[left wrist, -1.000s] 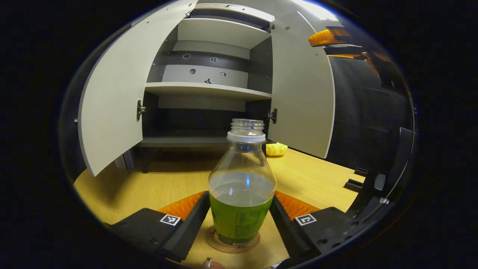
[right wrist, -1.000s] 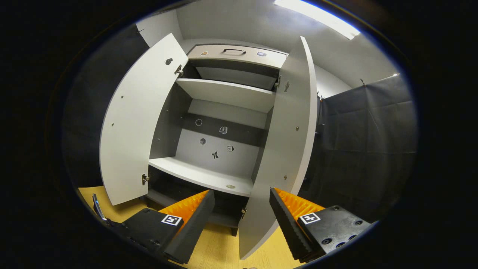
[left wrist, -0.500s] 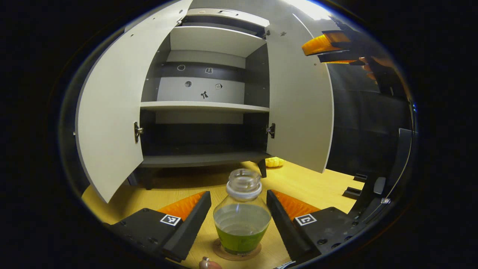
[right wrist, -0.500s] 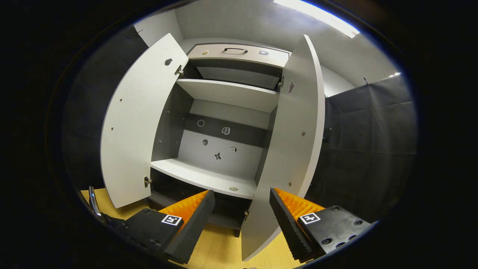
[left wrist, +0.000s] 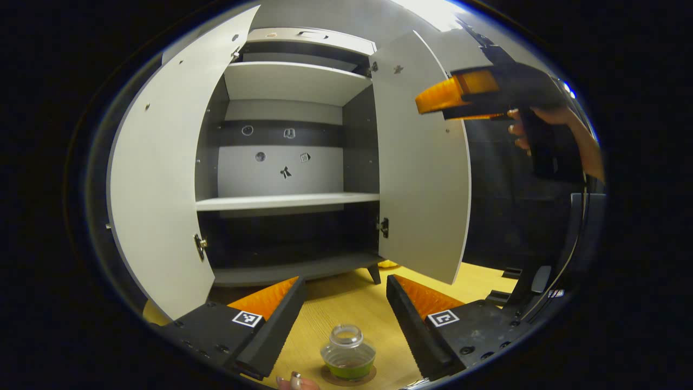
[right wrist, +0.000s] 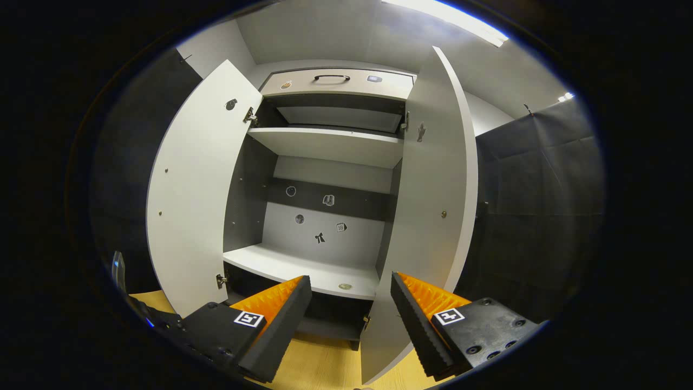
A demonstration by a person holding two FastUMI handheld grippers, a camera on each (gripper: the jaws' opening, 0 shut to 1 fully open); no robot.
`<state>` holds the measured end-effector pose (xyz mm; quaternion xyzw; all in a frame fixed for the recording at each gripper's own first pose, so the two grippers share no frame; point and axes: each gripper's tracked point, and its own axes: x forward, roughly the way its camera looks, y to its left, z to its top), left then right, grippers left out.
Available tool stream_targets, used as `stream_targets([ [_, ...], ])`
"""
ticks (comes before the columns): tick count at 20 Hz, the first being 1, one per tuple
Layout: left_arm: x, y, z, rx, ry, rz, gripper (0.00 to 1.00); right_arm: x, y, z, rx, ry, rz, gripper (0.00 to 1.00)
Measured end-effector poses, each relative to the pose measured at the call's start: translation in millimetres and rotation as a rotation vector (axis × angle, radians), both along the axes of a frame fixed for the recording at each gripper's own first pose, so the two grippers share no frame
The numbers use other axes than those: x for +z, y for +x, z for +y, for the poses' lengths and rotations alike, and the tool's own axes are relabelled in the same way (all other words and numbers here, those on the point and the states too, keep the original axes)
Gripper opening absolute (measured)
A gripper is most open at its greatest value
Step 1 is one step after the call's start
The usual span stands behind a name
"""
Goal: Grasp the bottle in the cabinet with the left hand and place it on the coaster, then close the right door with the right hand and the left door with the left hand.
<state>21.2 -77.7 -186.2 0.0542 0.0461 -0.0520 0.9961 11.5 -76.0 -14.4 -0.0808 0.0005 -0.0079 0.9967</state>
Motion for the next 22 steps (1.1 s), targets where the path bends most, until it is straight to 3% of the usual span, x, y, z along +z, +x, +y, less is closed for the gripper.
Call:
stream_targets([
  [4, 81, -22, -9, -0.104, -0.047, 0.016, 0.95, 31, -12, -1, -0.014, -0.056, -0.086, 0.97],
  [8, 144, -47, 22, -0.085, -0.157, 0.024, 0.94, 61, -31, -31, -0.107, -0.118, -0.143, 0.97],
  [16, 214, -112, 150, 0.263, 0.004, -0.025, 0.95, 41, -49, -131, -0.37, -0.204, -0.026, 0.97],
  [22, 227, -148, 229, 0.509, 0.013, -0.073, 0.95, 15, -30, -156, -0.39, -0.205, 0.036, 0.97],
])
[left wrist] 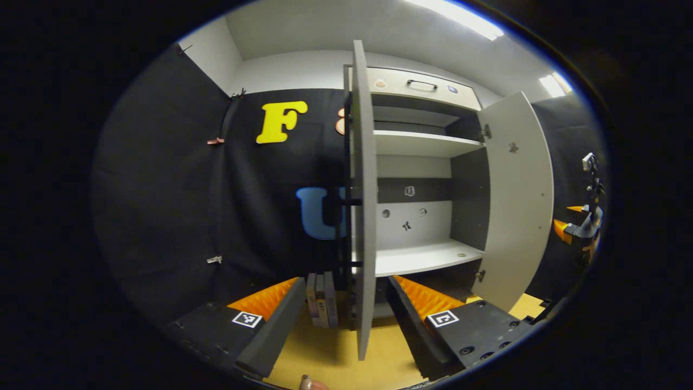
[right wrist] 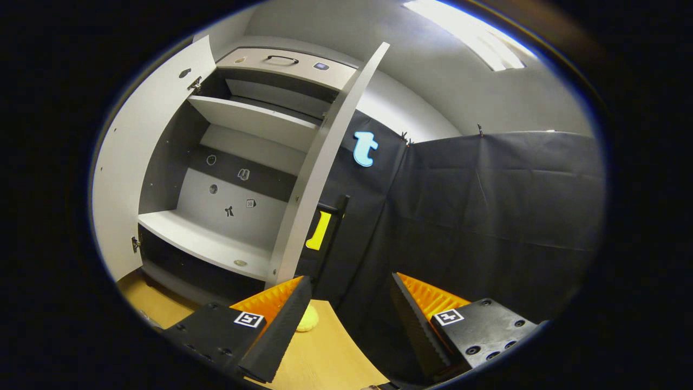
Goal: Grasp the bottle in the cabinet with the left hand and place it on the coaster, then close the right door with the right hand and the left door with the left hand.
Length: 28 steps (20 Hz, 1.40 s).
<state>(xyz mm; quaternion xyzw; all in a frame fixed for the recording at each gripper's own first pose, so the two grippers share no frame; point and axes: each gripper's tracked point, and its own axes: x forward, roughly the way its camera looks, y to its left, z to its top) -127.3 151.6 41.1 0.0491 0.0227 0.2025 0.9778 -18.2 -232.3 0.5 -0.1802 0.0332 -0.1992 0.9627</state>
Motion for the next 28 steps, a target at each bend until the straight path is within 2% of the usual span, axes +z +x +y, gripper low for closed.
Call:
stream_targets([
  [5, 4, -5, 32, 0.096, -0.021, -0.043, 0.95, -5, 7, 9, 0.053, 0.026, 0.003, 0.94],
  [11, 5, 17, 48, 0.095, -0.042, -0.066, 0.95, -7, 10, 16, 0.087, 0.106, -0.007, 0.94],
  [14, 6, 23, 51, 0.097, -0.086, -0.103, 0.95, -10, 11, 24, 0.13, 0.133, -0.003, 0.94],
  [17, 1, 17, 61, 0.128, -0.092, -0.095, 0.95, -12, 21, 57, 0.204, 0.16, 0.005, 0.94],
  [22, 1, 12, 59, 0.135, -0.09, -0.097, 0.95, -18, 47, 109, 0.337, 0.175, 0.019, 0.94],
  [28, -2, -3, 65, 0.163, -0.09, -0.087, 0.95, -34, 106, 178, 0.475, 0.216, 0.033, 0.94],
])
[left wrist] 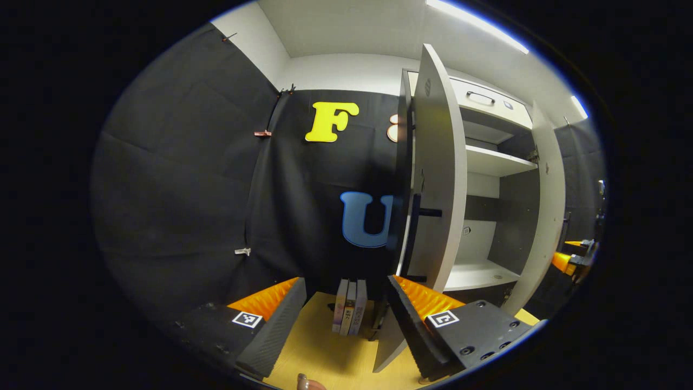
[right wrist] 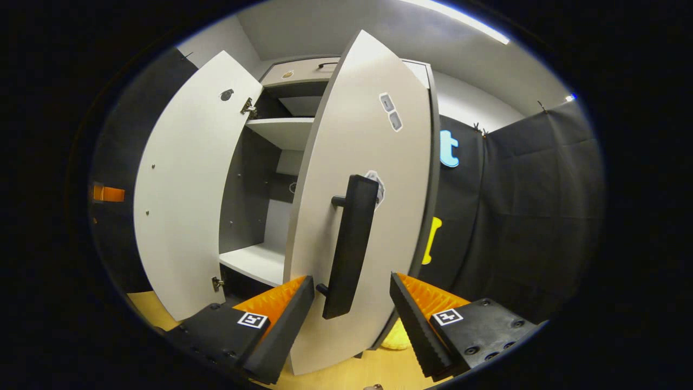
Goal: Grasp the bottle in the cabinet with the left hand and place it on the coaster, then close the right door with the right hand and the left door with the left hand.
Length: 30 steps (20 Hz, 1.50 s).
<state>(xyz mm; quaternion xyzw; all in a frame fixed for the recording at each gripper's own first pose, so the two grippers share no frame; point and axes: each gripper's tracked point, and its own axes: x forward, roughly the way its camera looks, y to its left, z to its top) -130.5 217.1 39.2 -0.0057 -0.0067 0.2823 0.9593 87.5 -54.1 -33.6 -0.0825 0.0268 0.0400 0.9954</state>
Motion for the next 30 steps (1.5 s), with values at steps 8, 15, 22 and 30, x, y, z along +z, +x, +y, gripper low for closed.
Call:
stream_targets([
  [8, -8, 26, 5, -0.06, -0.011, 0.025, 0.95, 0, -18, 2, -0.018, 0.023, 0.035, 0.98],
  [15, -7, 57, -4, -0.168, -0.008, 0.015, 0.95, 5, -36, -26, -0.114, 0.018, 0.031, 0.98],
  [22, -9, 65, -19, -0.213, -0.028, 0.009, 0.93, 2, -36, -26, -0.102, 0.006, 0.038, 0.98],
  [30, -13, 89, -63, -0.252, -0.011, 0.024, 0.92, -3, -32, -39, -0.083, 0.016, 0.05, 0.98],
])
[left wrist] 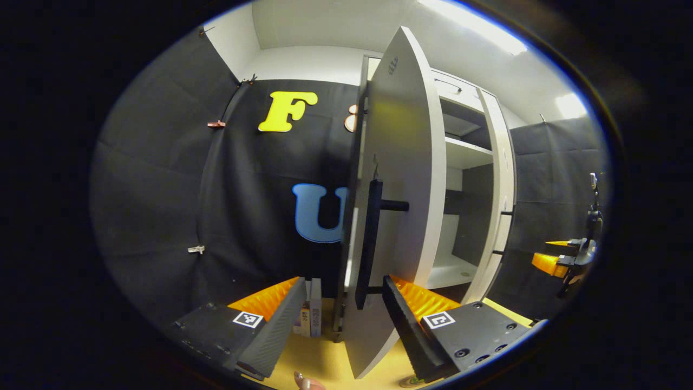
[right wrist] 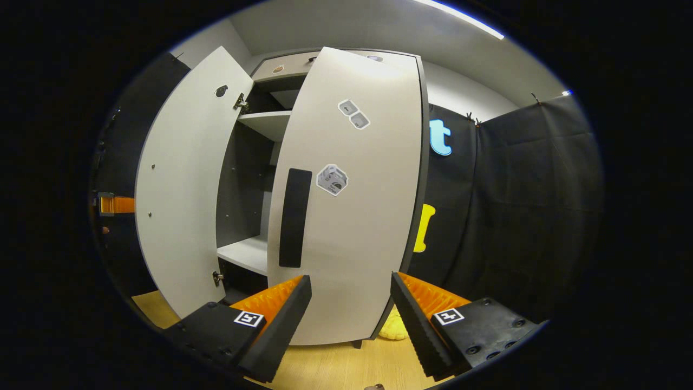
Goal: Grasp the bottle in the cabinet with the left hand and place it on the coaster, then close the right door with the right hand and the left door with the left hand.
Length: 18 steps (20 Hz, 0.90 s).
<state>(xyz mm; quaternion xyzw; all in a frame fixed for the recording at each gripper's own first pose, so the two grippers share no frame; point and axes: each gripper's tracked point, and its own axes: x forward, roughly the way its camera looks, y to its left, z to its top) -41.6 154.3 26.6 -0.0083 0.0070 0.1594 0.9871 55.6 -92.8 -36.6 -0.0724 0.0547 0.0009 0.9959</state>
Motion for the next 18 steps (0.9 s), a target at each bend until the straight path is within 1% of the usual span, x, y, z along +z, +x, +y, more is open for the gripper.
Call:
stream_targets([
  [3, -5, 21, -27, -0.057, -0.031, -0.006, 0.91, -1, 1, -7, 0.012, -0.001, 0.003, 0.98],
  [7, -7, 45, -45, -0.091, -0.007, -0.015, 0.92, 1, 0, -19, 0.01, -0.003, 0.003, 0.98],
  [11, -13, 74, -70, -0.152, -0.046, -0.021, 0.92, 2, -1, -28, 0.008, 0.017, -0.004, 0.98],
  [15, -19, 110, -113, -0.253, -0.01, 0.002, 0.94, 7, -5, -40, -0.005, 0.016, -0.017, 0.98],
  [18, -19, 107, -131, -0.279, 0.02, 0.009, 0.95, 9, -9, -45, -0.014, 0.021, -0.025, 0.98],
])
